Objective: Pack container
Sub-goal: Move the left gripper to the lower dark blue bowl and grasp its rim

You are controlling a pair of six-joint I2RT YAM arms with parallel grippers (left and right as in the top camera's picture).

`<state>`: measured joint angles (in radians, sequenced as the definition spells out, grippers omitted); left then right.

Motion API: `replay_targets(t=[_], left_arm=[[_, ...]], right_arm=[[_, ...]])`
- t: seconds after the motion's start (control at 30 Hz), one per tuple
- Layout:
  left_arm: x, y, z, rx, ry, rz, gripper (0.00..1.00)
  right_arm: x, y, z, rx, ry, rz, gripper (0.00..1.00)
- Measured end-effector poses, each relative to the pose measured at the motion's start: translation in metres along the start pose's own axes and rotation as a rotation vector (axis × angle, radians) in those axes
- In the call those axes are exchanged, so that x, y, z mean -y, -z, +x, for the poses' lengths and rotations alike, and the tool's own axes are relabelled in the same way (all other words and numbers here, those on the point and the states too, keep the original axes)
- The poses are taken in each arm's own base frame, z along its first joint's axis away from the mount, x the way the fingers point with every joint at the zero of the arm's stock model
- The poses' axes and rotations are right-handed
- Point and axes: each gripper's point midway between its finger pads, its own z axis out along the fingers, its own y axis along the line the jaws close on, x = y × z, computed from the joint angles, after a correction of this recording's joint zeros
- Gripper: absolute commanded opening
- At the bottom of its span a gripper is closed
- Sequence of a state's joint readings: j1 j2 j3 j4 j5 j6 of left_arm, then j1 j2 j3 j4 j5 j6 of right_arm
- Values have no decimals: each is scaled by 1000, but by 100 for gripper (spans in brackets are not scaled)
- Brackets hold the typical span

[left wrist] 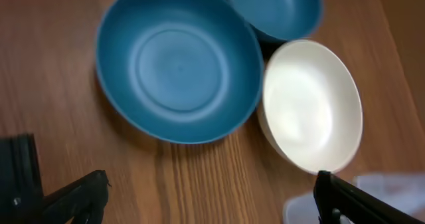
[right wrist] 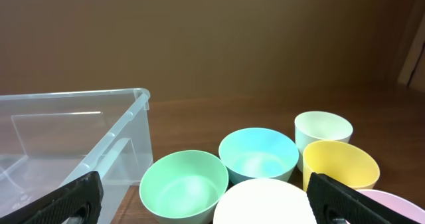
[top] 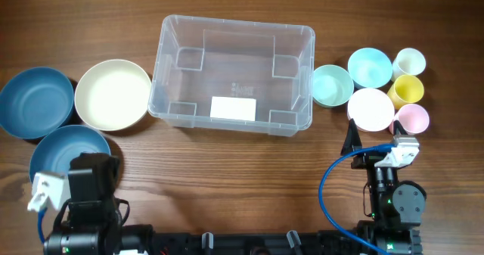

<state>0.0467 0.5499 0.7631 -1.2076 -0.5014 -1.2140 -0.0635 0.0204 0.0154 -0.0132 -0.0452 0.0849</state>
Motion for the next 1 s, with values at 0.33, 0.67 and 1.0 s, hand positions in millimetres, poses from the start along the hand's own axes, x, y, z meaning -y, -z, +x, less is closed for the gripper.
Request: replay_targets(t=[0.33, 0.67, 1.0], left_arm=[[-32, -27, 20, 8, 205, -124, 91], [-48, -39, 16, 63, 373, -185, 93], [-3, -75, 12, -97, 289, -95, 99]], right_arm=[[0, 0, 0, 0, 0, 0, 100], [0, 0, 0, 0, 0, 0, 100], [0, 0, 0, 0, 0, 0, 100]])
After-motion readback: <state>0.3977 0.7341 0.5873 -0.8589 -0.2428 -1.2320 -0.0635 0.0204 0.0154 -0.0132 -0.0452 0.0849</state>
